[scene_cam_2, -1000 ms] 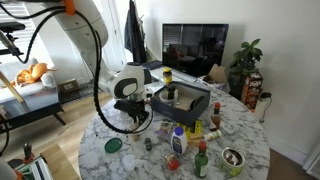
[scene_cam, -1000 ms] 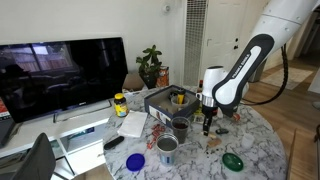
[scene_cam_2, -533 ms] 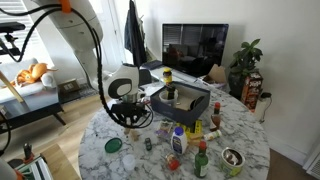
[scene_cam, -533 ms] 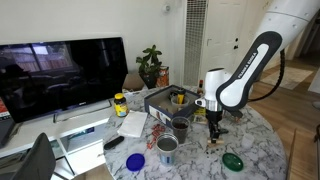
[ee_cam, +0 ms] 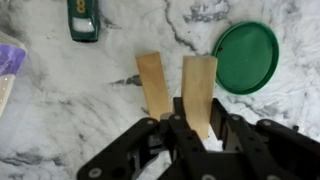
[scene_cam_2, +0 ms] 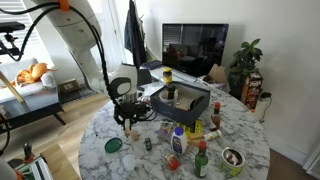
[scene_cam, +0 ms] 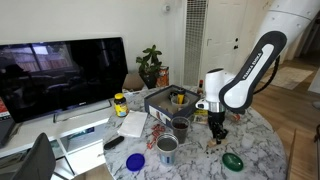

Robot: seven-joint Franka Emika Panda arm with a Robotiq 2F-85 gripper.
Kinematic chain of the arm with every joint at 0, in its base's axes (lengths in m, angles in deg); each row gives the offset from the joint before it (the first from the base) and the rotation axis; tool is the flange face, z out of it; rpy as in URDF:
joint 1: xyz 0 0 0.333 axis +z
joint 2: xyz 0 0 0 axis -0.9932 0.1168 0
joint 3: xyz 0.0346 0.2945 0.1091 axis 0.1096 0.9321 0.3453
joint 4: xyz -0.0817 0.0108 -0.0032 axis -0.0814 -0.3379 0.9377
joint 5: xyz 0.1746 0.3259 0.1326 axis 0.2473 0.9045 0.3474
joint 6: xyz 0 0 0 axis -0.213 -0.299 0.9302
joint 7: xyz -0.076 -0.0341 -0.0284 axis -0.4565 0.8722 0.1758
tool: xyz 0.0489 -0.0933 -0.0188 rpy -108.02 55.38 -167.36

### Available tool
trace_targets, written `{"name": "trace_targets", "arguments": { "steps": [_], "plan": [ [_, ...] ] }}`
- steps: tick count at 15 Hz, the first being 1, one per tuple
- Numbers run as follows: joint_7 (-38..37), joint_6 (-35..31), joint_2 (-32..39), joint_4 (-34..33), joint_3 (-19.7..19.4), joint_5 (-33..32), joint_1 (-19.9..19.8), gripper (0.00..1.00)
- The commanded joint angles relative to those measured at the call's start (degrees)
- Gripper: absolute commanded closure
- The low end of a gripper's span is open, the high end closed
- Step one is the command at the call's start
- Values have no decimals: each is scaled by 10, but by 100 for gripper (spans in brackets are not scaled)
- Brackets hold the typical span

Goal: Place the toy car on two stacked blocks

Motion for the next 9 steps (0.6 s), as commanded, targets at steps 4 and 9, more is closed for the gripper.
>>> {"name": "trace_targets", "arguments": {
  "steps": [4,9],
  "plan": [
    [16,-15,16,-10,-10,-4,10,93],
    [40,-38,29,-8,-13,-18,12,93]
  ]
}}
